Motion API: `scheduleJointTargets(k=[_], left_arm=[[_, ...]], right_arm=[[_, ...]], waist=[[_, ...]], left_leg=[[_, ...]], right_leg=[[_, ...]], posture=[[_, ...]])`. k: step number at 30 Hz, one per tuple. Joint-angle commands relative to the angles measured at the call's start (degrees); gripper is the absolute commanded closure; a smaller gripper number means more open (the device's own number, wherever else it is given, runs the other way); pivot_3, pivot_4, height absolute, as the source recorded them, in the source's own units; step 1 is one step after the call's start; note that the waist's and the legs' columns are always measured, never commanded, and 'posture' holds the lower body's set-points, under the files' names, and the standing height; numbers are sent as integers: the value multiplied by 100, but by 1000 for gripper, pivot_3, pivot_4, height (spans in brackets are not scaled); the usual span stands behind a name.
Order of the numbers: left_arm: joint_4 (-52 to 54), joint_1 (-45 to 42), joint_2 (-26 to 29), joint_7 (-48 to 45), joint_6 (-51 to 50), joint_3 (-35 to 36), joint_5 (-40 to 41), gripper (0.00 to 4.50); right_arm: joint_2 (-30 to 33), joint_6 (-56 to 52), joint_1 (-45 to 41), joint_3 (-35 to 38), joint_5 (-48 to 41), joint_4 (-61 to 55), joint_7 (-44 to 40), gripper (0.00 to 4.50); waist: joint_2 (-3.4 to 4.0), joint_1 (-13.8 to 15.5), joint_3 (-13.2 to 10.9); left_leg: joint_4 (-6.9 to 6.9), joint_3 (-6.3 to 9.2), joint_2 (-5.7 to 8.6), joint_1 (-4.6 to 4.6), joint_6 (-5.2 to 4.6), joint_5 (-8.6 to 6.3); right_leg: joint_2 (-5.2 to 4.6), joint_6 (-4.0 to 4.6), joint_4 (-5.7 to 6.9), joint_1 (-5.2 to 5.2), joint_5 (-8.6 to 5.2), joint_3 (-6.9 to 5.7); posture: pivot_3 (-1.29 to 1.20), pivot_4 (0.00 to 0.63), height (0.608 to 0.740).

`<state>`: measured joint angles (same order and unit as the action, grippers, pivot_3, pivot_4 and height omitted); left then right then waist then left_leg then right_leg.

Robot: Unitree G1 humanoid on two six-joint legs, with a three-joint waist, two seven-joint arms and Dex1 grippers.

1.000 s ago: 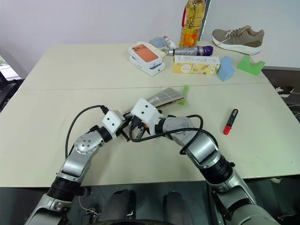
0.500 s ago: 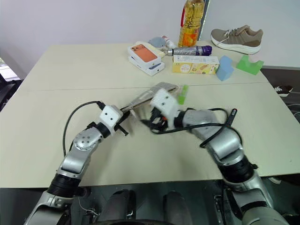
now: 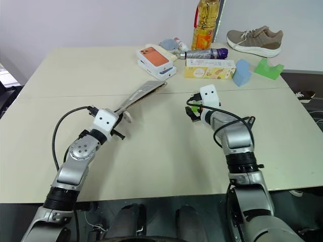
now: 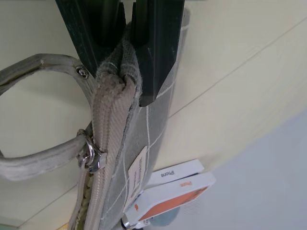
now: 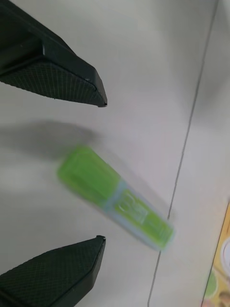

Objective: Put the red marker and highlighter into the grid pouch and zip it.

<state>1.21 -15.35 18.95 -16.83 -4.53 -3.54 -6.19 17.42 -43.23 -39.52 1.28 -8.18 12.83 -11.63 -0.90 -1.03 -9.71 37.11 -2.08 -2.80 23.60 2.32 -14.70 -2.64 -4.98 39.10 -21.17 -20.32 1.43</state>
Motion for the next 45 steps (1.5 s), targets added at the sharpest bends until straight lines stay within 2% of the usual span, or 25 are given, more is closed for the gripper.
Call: scheduleJointTargets(k=[1,3,6,11,12,14,19,22,25,31,45], left_arm=[[203,42,-81,88,-4,-32,-42,4500],[219,61,-114,77,-8,-52,-44,4500],[240,86,-135,79,-16,-53,-70,4500],[224,89,-111,77,-25,51,-52,4500],[224,90,-109,74,-21,60,-45,4500],[230,81,-130,46,-9,100,43,4500],[220,26,-71,-147,77,123,216,4500],[159,-23,-26,-300,144,145,335,4500],[103,-89,-6,-408,176,147,410,4500],[-1,-210,-10,-566,256,97,478,4500],[158,-129,-49,-770,252,-39,493,4500]], right_arm=[[-282,418,-350,298,98,654,512,29],[-389,616,-476,315,170,1039,662,29],[-508,800,-605,392,211,1366,930,823],[-436,874,-578,303,333,1238,1013,3460],[-402,844,-558,268,374,1144,995,3624],[-230,784,-445,105,449,722,744,3597],[778,716,170,-447,379,-1010,-718,3597],[1402,404,609,-289,-227,-2191,-1721,3597],[1763,101,849,-179,-562,-2819,-2152,3597],[1789,-215,994,-237,-733,-3273,-2235,3597],[1519,-449,899,-430,-723,-3288,-2131,3597]], waist=[[0,-1,0],[0,-4,0],[1,-8,0],[0,-8,0],[1,-9,0],[1,-8,0],[1,13,0],[1,24,0],[0,5,0],[0,7,0],[0,22,-1]], left_leg=[[0,-2,0,0,0,0],[0,-2,0,0,1,0],[-1,-5,0,0,1,0],[-1,-5,-2,0,1,1],[-1,-5,-2,0,1,1],[-1,-5,-1,0,1,1],[0,-4,-1,22,1,0],[-1,-2,-1,25,1,0],[0,1,-2,22,1,0],[5,3,-2,12,0,0],[5,3,0,15,0,1]], right_leg=[[-1,0,0,0,0,0],[-1,0,1,-1,0,0],[-1,0,2,-4,0,1],[-2,0,3,-4,0,2],[-2,0,3,-4,0,2],[-2,0,4,-4,0,2],[-2,-1,2,-24,0,4],[0,-1,-2,-24,0,2],[0,-1,-2,-18,0,1],[2,0,2,-10,2,2],[3,0,-1,-12,1,2]], posture=[[0,150,740],[0,150,740],[0,150,740],[0,150,740],[0,150,740],[0,150,740],[0,150,740],[0,150,740],[0,150,740],[0,150,740],[0,150,740]])
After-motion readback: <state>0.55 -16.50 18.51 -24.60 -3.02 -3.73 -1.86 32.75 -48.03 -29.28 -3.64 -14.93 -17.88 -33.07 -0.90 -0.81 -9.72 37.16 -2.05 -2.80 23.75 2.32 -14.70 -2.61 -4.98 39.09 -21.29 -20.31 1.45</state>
